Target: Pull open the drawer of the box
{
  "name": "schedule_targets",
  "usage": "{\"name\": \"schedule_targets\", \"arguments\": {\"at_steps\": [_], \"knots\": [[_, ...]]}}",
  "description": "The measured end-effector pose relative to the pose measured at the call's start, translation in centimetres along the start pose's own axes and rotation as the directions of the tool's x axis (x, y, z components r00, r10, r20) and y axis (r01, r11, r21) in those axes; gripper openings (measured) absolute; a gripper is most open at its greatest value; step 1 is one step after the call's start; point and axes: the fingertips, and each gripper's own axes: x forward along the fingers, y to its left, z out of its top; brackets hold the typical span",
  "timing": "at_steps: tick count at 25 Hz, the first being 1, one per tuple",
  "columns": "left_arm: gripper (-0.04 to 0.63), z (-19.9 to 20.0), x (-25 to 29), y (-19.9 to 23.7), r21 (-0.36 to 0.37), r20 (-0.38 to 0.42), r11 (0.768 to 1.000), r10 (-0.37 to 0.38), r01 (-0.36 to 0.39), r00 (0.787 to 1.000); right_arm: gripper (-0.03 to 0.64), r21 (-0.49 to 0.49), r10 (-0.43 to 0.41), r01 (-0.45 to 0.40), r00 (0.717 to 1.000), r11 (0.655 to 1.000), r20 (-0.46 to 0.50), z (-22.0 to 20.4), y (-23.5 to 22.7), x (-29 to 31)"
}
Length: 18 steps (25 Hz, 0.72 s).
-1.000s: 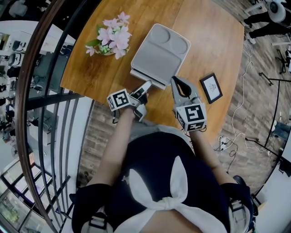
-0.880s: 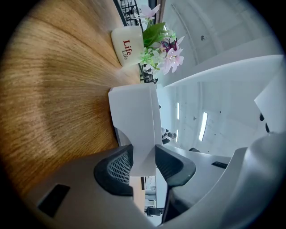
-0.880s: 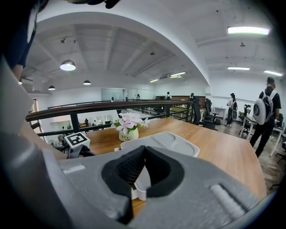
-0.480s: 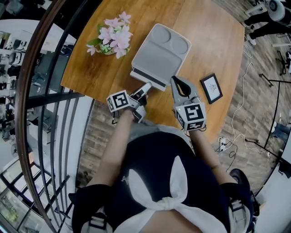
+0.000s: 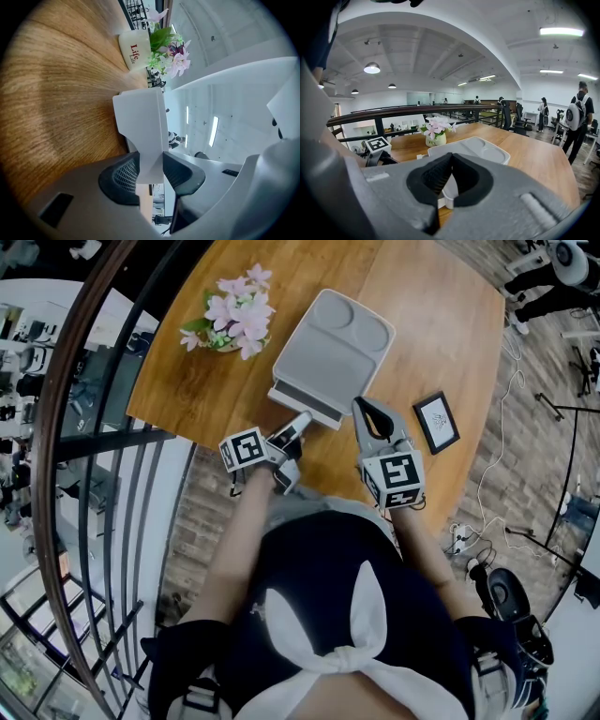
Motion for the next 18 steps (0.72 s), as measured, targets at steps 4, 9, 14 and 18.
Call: {"name": "schedule_targets", "arguments": {"at_steps": [4, 9, 14, 18], "knots": [[0.166, -0.3, 0.08, -0.56, -0.05, 0.004, 0.998, -0.025, 0.025, 1.0, -0.002, -0.003, -0.001, 0.001, 1.0, 1.0, -0.002, -0.22, 0.02, 0.01], [0.166, -0.28, -0.28, -0.21, -0.032, 0.005, 0.999, -0.01, 0.01, 1.0, -0.002, -0.005, -0.001, 0.001, 1.0, 1.0, -0.005, -0.3, 0.17, -0.03], [0.166, -0.17, -0.43, 0.01, -0.012, 0.004, 1.0, -0.003, 0.003, 1.0, -0.002, -0.006, 0.002, -0.002, 1.0, 1.0, -0.009, -0.41, 0.32, 0.02], [0.166, -0.26, -0.53, -0.21, -0.028, 0.007, 1.0, -0.005, 0.005, 1.0, -0.002, -0.009, 0.002, -0.002, 1.0, 1.0, -0.009, -0.31, 0.42, -0.04]]}}
